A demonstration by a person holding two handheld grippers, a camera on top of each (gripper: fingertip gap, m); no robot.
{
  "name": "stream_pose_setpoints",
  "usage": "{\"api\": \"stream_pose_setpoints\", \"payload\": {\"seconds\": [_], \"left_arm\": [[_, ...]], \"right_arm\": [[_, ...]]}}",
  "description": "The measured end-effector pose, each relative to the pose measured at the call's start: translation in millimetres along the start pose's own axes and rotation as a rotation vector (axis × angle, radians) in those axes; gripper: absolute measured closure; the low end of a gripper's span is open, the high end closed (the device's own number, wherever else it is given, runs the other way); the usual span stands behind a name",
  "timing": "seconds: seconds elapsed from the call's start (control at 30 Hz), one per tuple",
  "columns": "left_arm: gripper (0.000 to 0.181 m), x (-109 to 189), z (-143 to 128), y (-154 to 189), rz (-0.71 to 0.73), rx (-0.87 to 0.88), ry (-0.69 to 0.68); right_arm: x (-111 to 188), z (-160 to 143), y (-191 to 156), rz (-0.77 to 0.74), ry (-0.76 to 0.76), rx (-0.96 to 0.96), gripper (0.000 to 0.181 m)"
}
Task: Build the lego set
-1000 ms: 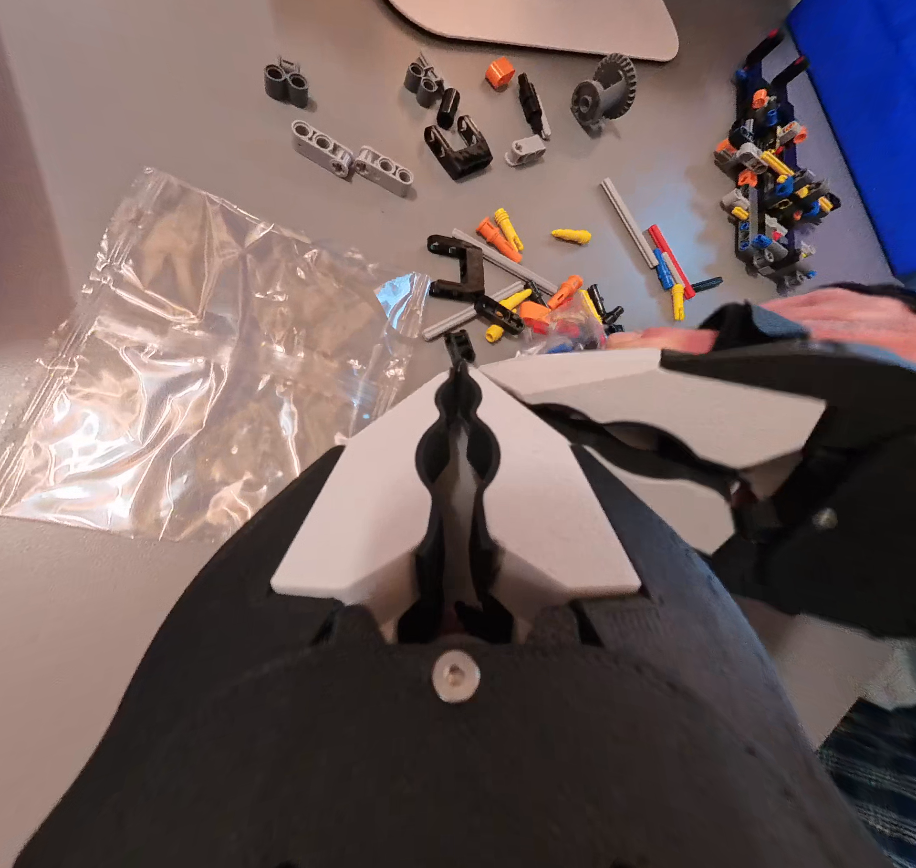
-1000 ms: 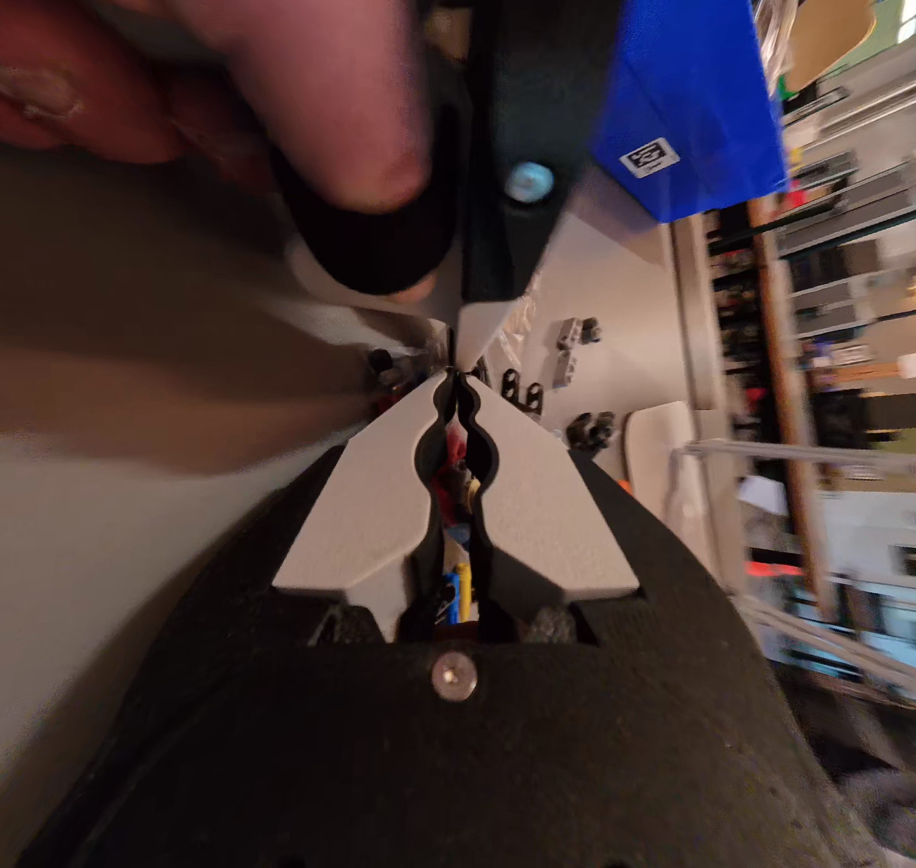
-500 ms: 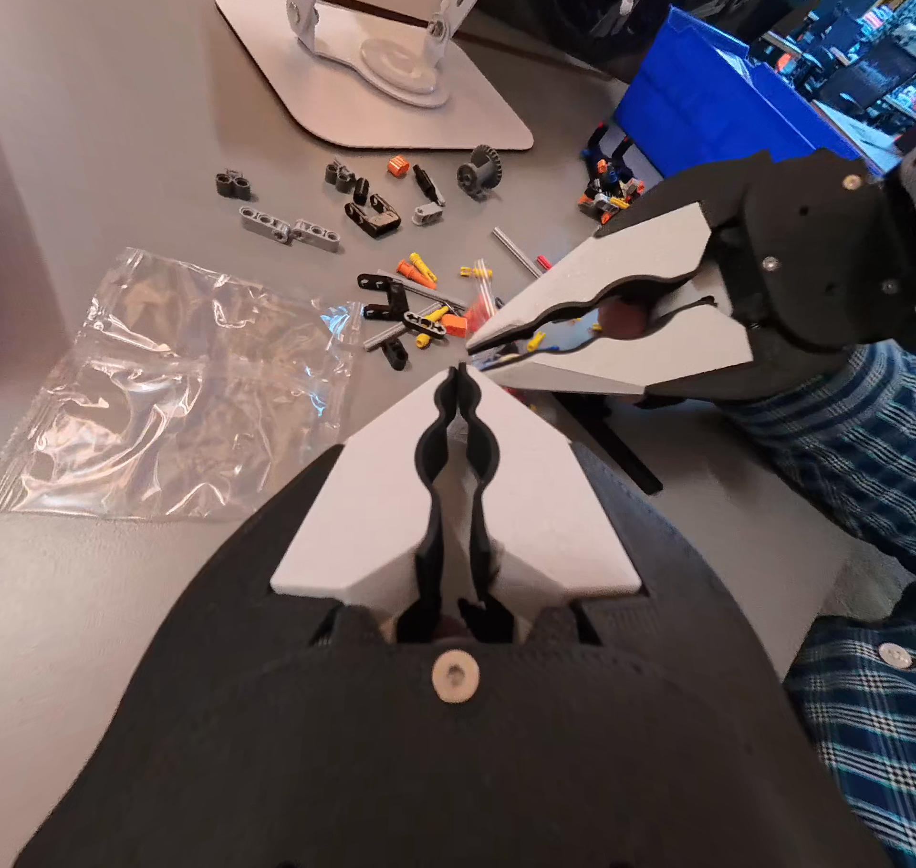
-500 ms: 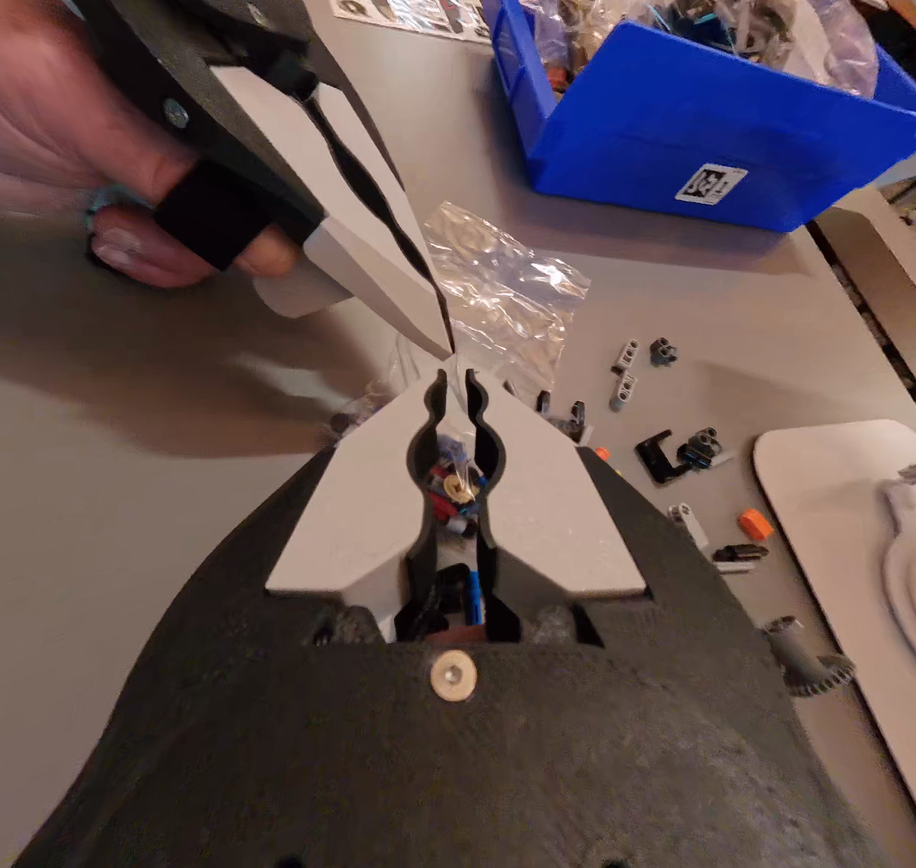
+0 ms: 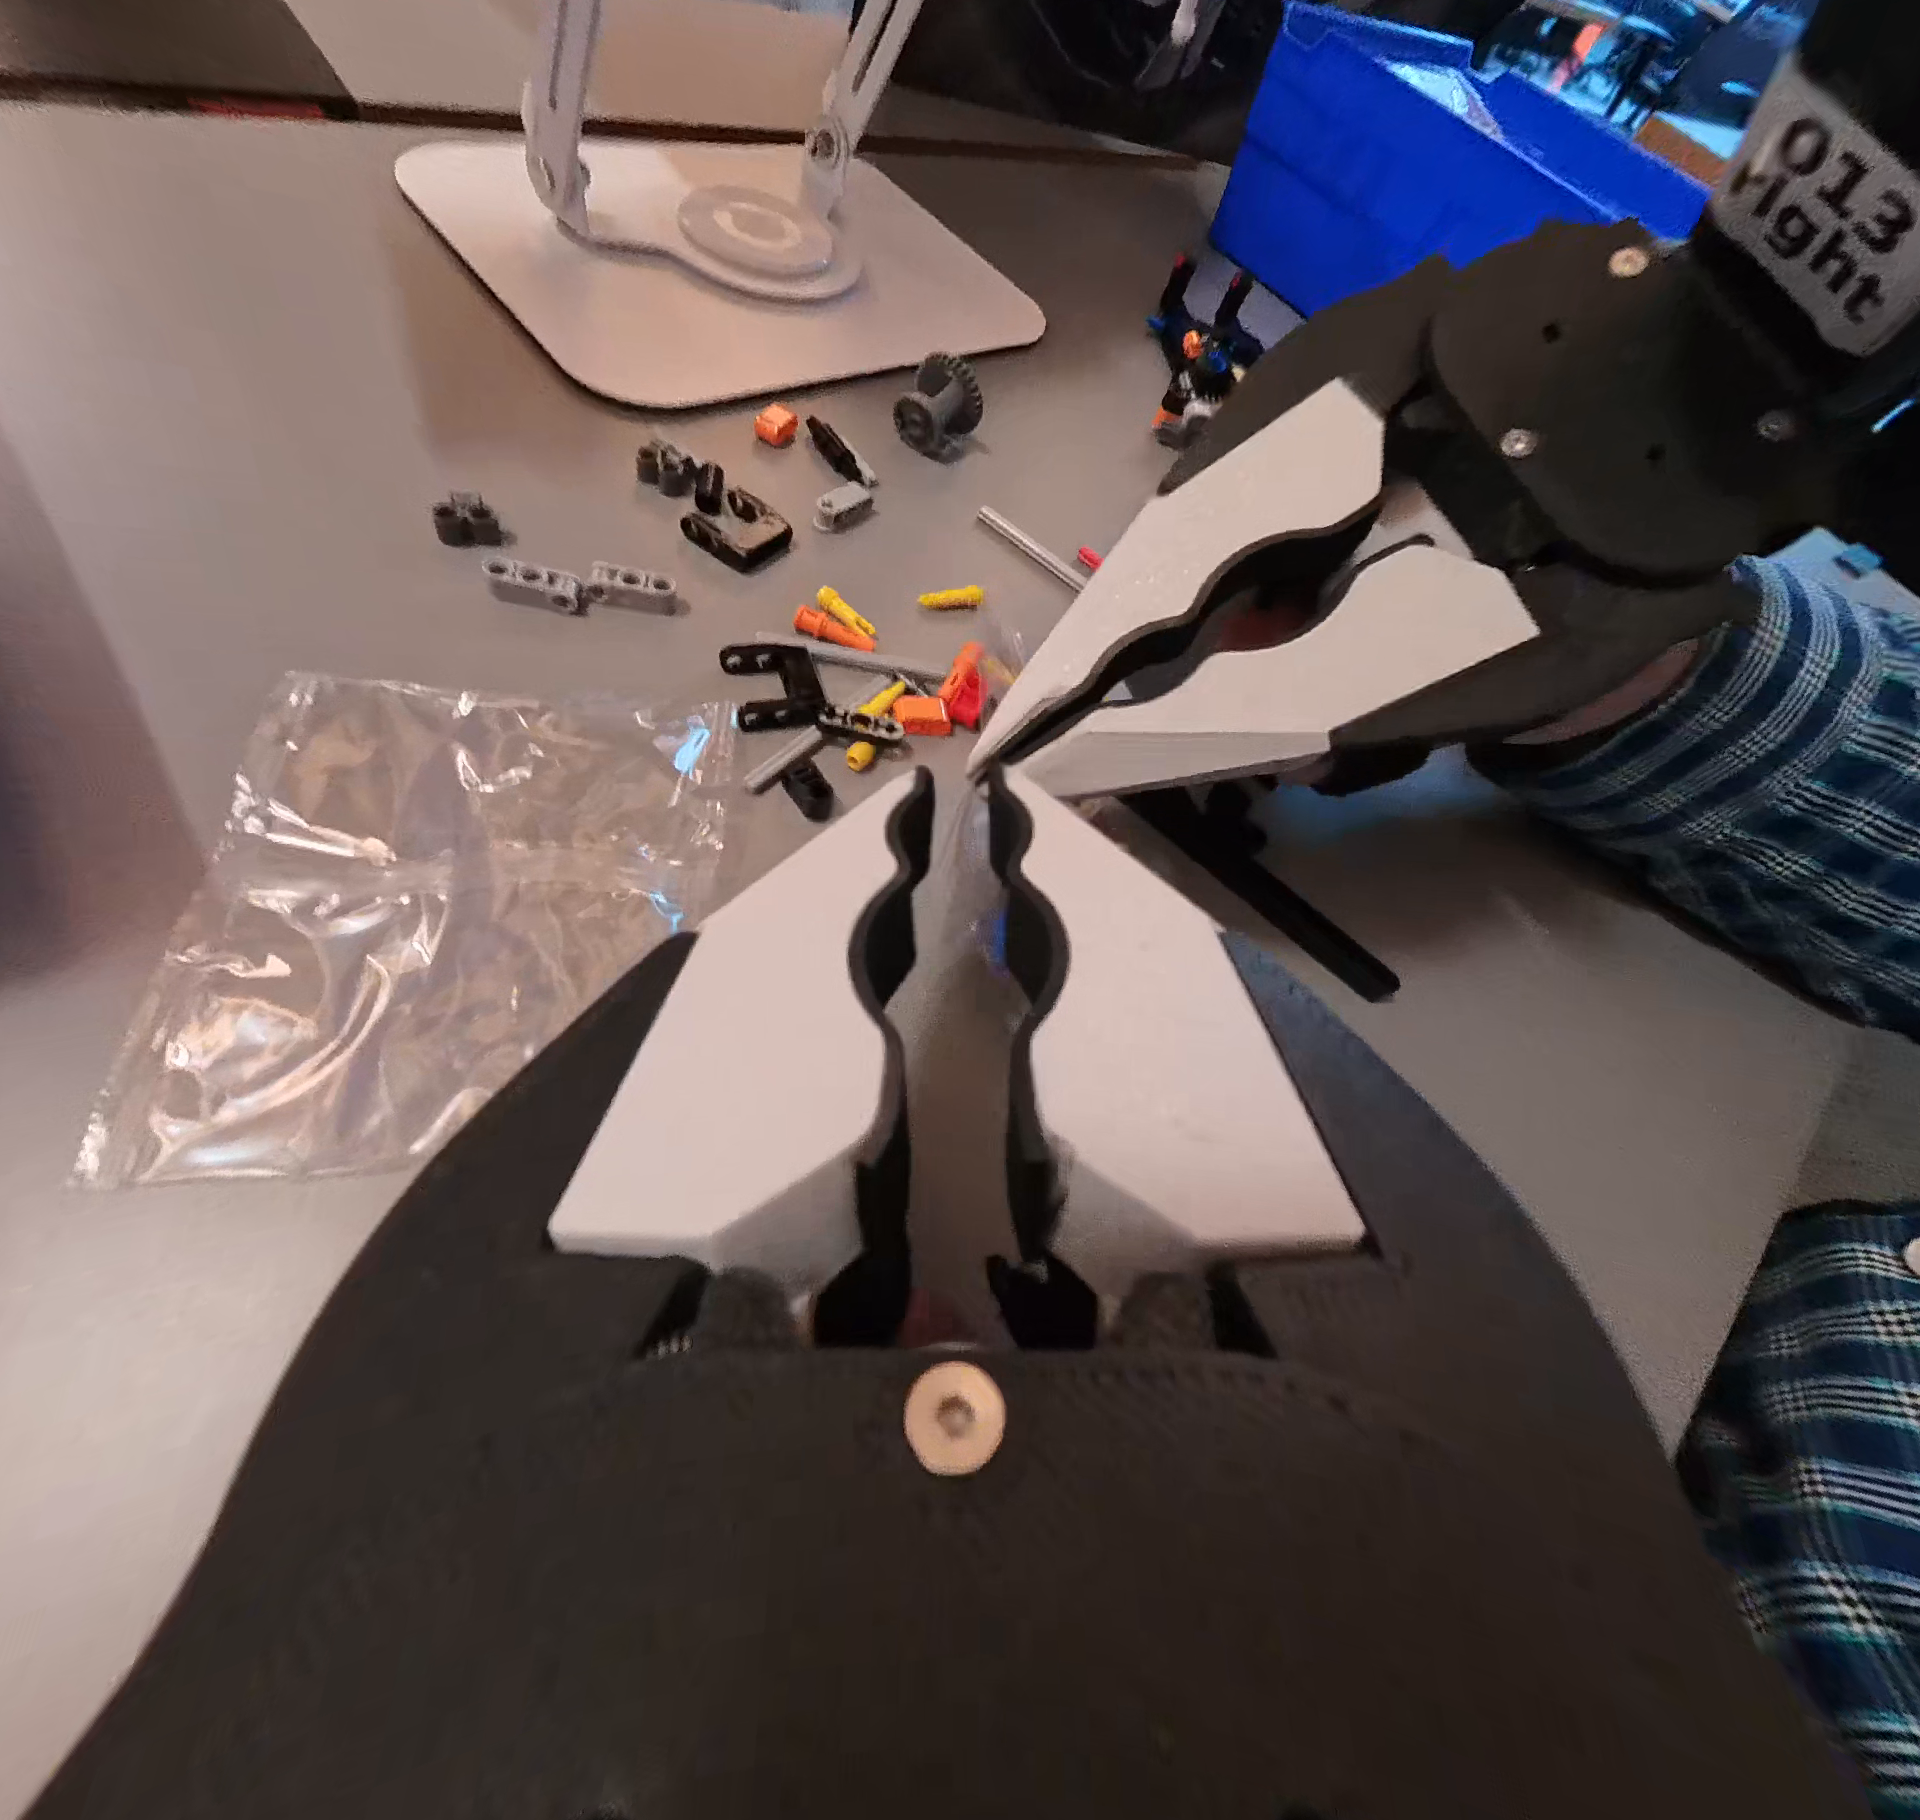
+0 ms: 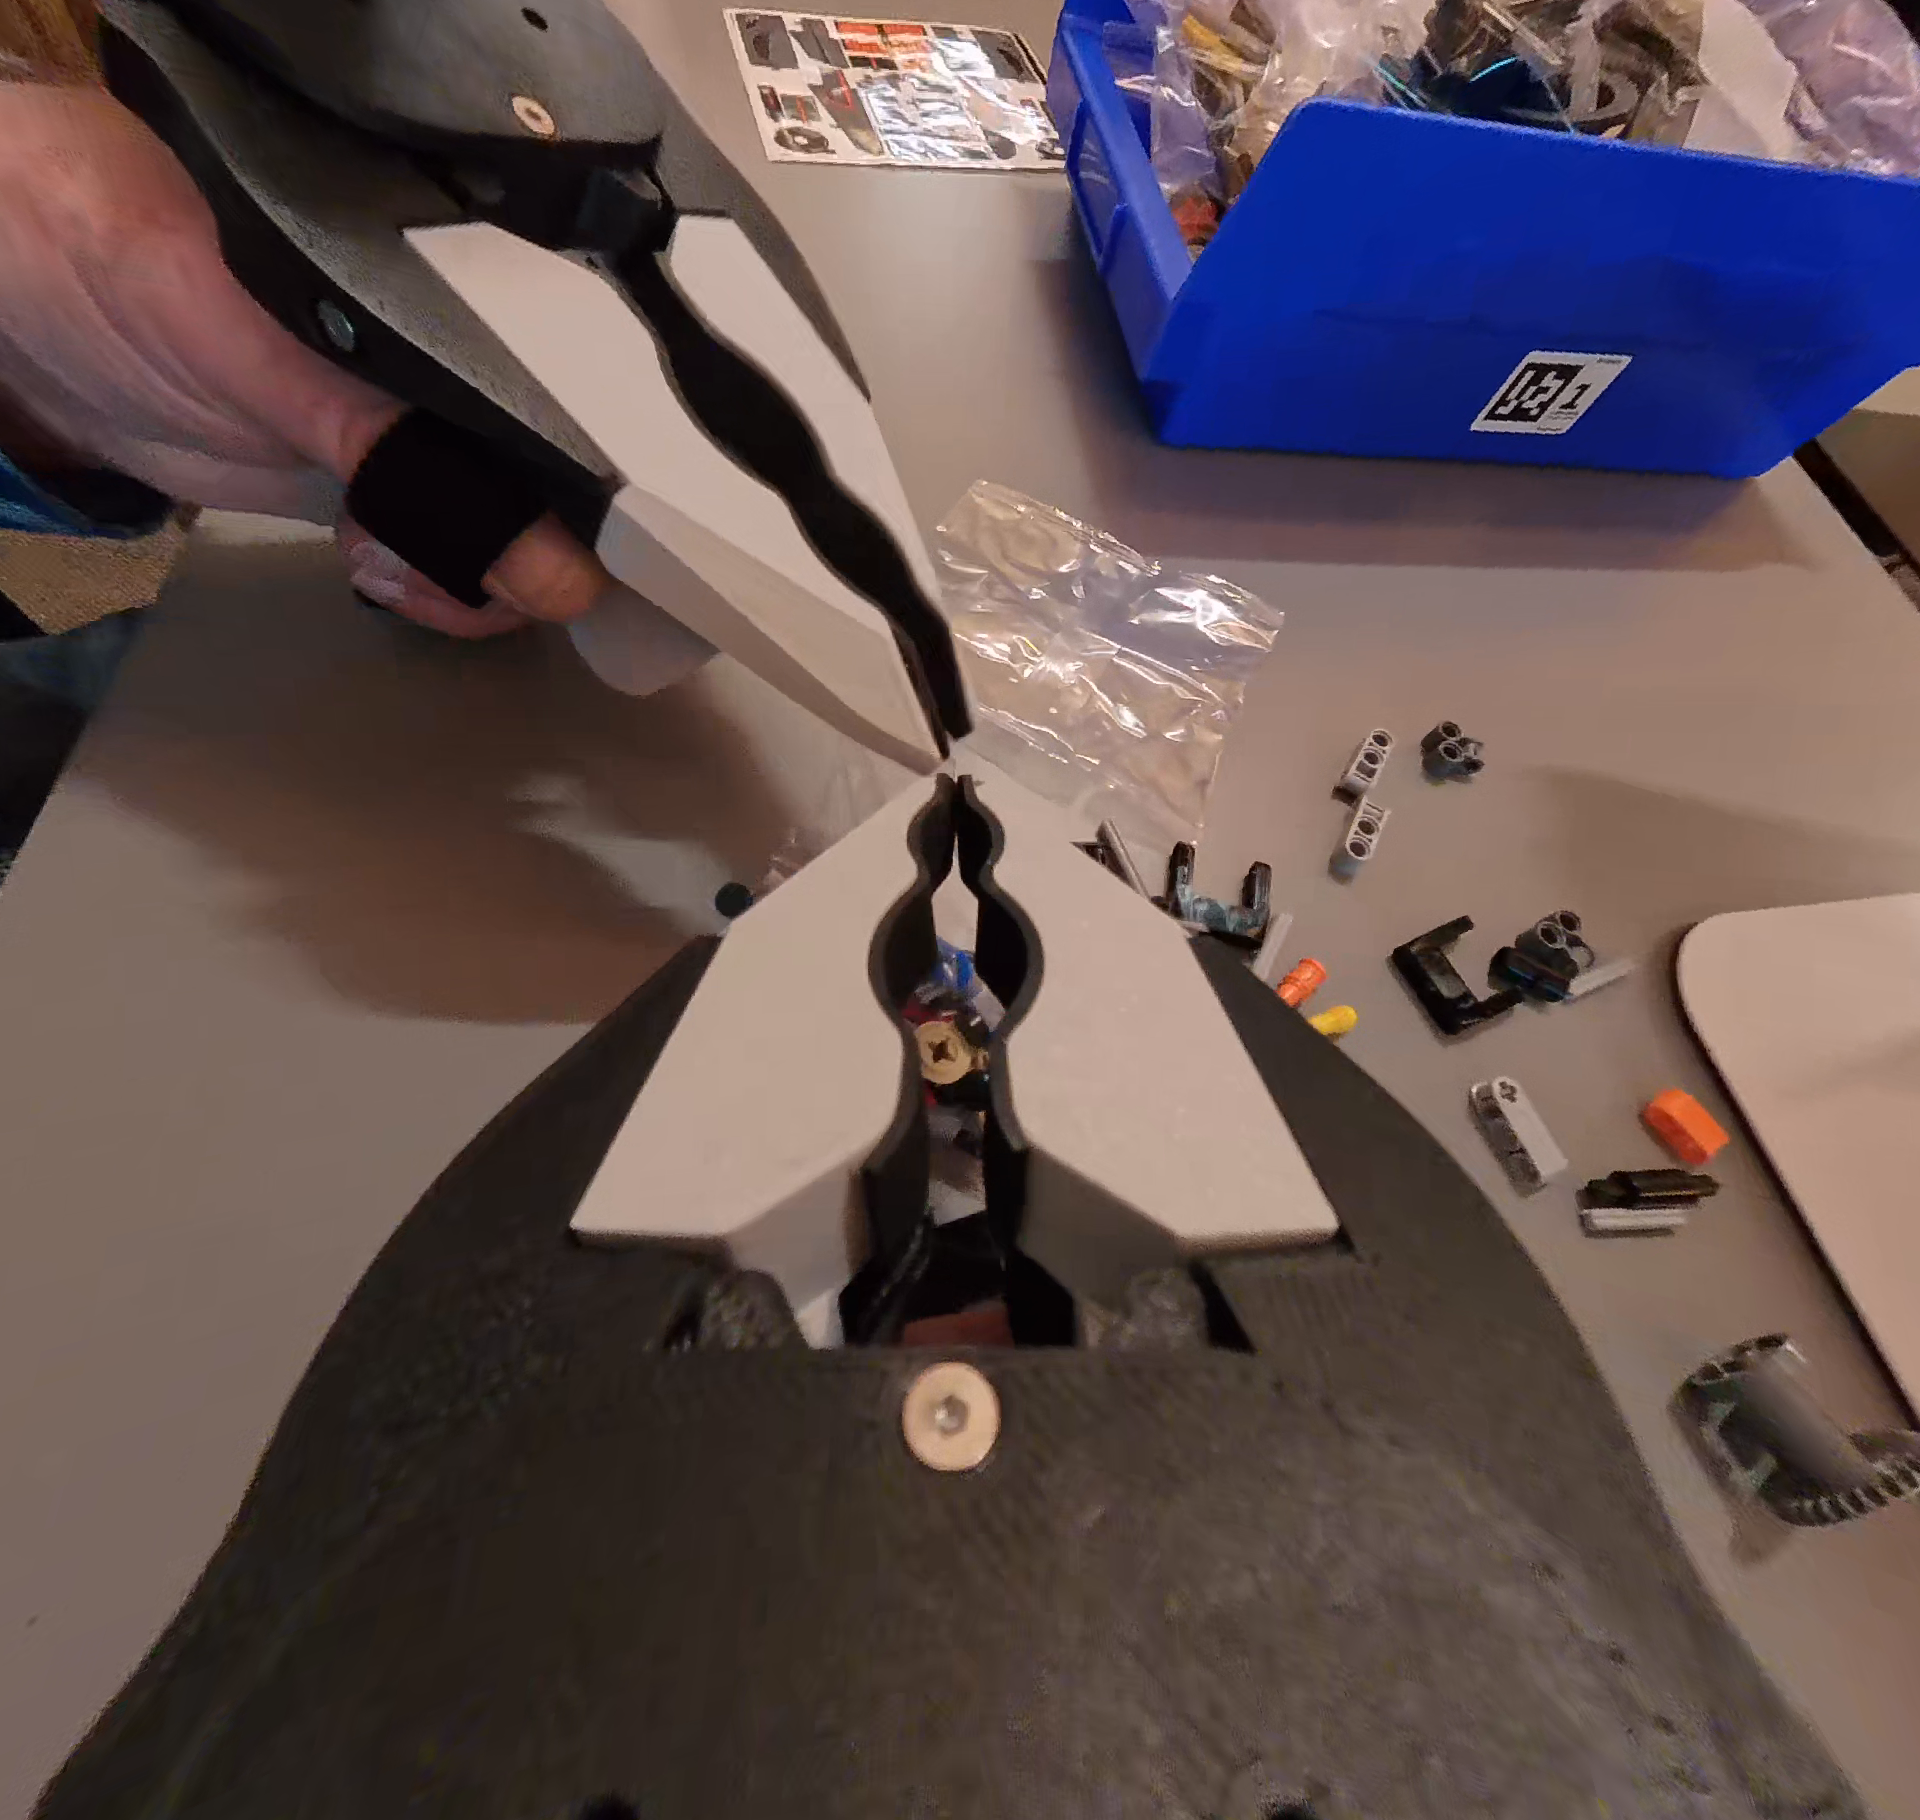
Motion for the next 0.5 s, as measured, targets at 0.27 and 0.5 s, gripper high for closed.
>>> {"api": "stream_pose_setpoints", "payload": {"seconds": [0.27, 0.5], "left_arm": [[0.181, -4.2, 1.3, -1.2, -0.015, -0.038, -0.042], [0.172, 2.4, 6.1, 2.1, -0.075, -0.049, -0.032]], "right_arm": [[0.4, 1.2, 1.4, -0.002, 0.02, -0.041, 0.181], [0.5, 1.7, 3.6, -0.009, 0.016, -0.038, 0.181]]}}
Point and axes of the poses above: each gripper's, where its closed fingertips meet, x back along the fingers, z out of its top, y = z × x across the jaws, the point moved 4 cm from there along x, back along the fingers, and after that the axes turned 8 degrees about y, right-handed, at the moved point
